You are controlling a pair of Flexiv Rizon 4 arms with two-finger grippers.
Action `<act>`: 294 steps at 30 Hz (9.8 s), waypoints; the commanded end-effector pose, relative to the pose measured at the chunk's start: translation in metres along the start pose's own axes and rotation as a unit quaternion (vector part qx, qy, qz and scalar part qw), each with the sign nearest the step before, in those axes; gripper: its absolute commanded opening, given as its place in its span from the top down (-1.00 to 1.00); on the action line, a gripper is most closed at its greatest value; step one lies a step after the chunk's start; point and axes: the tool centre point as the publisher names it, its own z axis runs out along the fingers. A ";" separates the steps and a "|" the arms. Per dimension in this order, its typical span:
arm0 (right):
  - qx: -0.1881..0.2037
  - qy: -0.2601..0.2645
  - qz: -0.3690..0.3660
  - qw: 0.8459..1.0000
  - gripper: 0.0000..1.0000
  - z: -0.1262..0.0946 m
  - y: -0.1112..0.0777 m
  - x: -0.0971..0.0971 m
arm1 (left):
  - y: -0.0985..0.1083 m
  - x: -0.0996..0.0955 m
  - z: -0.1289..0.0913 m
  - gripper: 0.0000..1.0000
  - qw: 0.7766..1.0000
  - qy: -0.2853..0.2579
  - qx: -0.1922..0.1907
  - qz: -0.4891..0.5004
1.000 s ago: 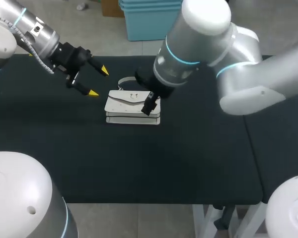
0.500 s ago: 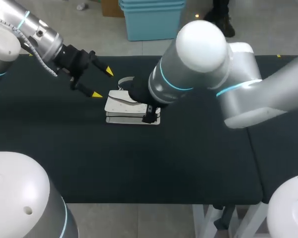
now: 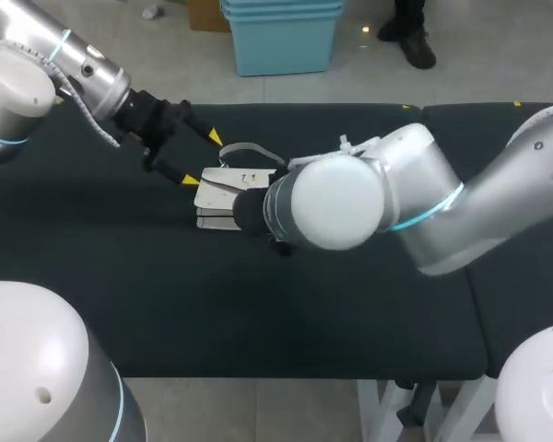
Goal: Pick up the bag, open it, inspect its contents, close it, and place it on the opposite side
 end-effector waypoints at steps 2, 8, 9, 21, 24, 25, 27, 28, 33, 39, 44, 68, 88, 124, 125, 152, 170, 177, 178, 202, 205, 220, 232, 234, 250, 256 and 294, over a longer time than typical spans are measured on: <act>0.010 -0.043 0.001 0.999 -1.00 0.017 -0.001 0.007 | 0.004 -0.009 0.006 -1.00 1.000 0.011 0.006 0.002; 0.004 -0.047 0.000 0.999 -0.67 0.025 -0.005 0.006 | 0.004 -0.012 0.012 -1.00 1.000 0.018 0.007 0.003; 0.004 -0.047 -0.001 0.999 -0.49 0.026 -0.005 0.005 | 0.004 -0.013 0.012 -1.00 1.000 0.019 0.007 0.003; 0.003 -0.053 0.017 0.998 0.05 0.049 -0.016 0.000 | 0.003 -0.015 0.019 -1.00 1.000 0.029 0.008 0.006; 0.004 -0.056 0.021 0.998 0.08 0.052 -0.017 -0.001 | 0.003 -0.015 0.019 -1.00 0.999 0.033 0.007 0.006; 0.005 -0.058 0.022 0.998 0.09 0.053 -0.018 -0.002 | 0.002 -0.016 0.020 -1.00 0.999 0.034 0.007 0.006; 0.006 -0.059 0.022 0.998 0.14 0.054 -0.019 -0.004 | 0.002 -0.016 0.020 -1.00 0.999 0.035 0.007 0.006; 0.006 -0.060 0.022 0.998 0.16 0.054 -0.020 -0.005 | 0.003 -0.017 0.021 -1.00 0.999 0.036 0.007 0.006; 0.009 -0.064 0.016 0.998 0.25 0.058 -0.020 -0.008 | 0.004 -0.018 0.023 -1.00 0.999 0.040 0.006 0.004; 0.011 -0.063 0.013 0.998 0.49 0.064 -0.020 -0.007 | 0.004 -0.018 0.025 -1.00 0.999 0.042 0.006 0.003; 0.011 -0.062 0.015 0.998 0.91 0.066 -0.020 -0.005 | 0.004 -0.019 0.026 -1.00 0.999 0.045 0.005 0.004; 0.022 -0.079 0.026 0.996 1.00 0.060 -0.014 0.003 | -0.026 -0.008 0.029 -1.00 0.991 -0.057 -0.051 0.109; 0.022 -0.079 0.026 0.996 1.00 0.060 -0.014 0.003 | -0.019 0.021 0.041 0.07 0.985 -0.089 -0.077 0.129; 0.022 -0.079 0.026 0.996 1.00 0.060 -0.014 0.003 | 0.014 -0.020 0.040 1.00 0.994 -0.093 -0.062 -0.014; 0.022 -0.079 0.026 0.996 1.00 0.060 -0.014 0.003 | 0.015 -0.023 0.038 1.00 0.994 -0.089 -0.055 -0.028; 0.022 -0.079 0.026 0.996 1.00 0.060 -0.014 0.003 | 0.018 -0.032 0.039 0.03 0.994 -0.047 -0.033 -0.098; 0.022 -0.079 0.026 0.996 1.00 0.060 -0.014 0.003 | 0.045 -0.041 0.056 0.02 0.988 -0.056 -0.068 -0.127; 0.022 -0.079 0.026 0.996 1.00 0.060 -0.014 0.003 | 0.057 -0.049 0.061 0.00 0.987 -0.049 -0.051 -0.142; 0.022 -0.079 0.026 0.996 1.00 0.060 -0.014 0.003 | 0.058 -0.049 0.063 0.00 0.987 -0.048 -0.052 -0.143; 0.022 -0.079 0.026 0.996 1.00 0.060 -0.014 0.003 | 0.064 -0.058 0.078 1.00 0.987 -0.021 -0.053 -0.153; 0.022 -0.079 0.026 0.996 1.00 0.060 -0.014 0.003 | 0.064 -0.057 0.078 1.00 0.987 -0.020 -0.054 -0.153; 0.016 -0.067 0.021 0.997 -1.00 0.051 -0.010 0.002 | 0.058 -0.056 0.077 1.00 0.987 -0.024 -0.050 -0.152; 0.001 -0.070 0.031 0.997 -1.00 0.001 -0.007 -0.018 | 0.039 -0.072 0.056 1.00 0.989 -0.048 -0.052 -0.134; 0.003 -0.071 0.028 0.997 -1.00 -0.005 -0.006 -0.023 | 0.035 -0.074 0.053 1.00 0.989 -0.047 -0.055 -0.130; -0.002 -0.034 0.027 0.999 1.00 -0.017 0.001 -0.059 | 0.014 -0.076 0.026 1.00 0.988 -0.065 -0.061 -0.122; -0.012 -0.024 0.031 0.999 1.00 -0.016 0.000 -0.064 | 0.014 -0.076 0.026 1.00 0.988 -0.065 -0.061 -0.122; 0.024 -0.008 0.010 1.000 1.00 0.006 -0.006 -0.125 | -0.029 -0.091 -0.001 1.00 0.985 -0.088 -0.063 -0.134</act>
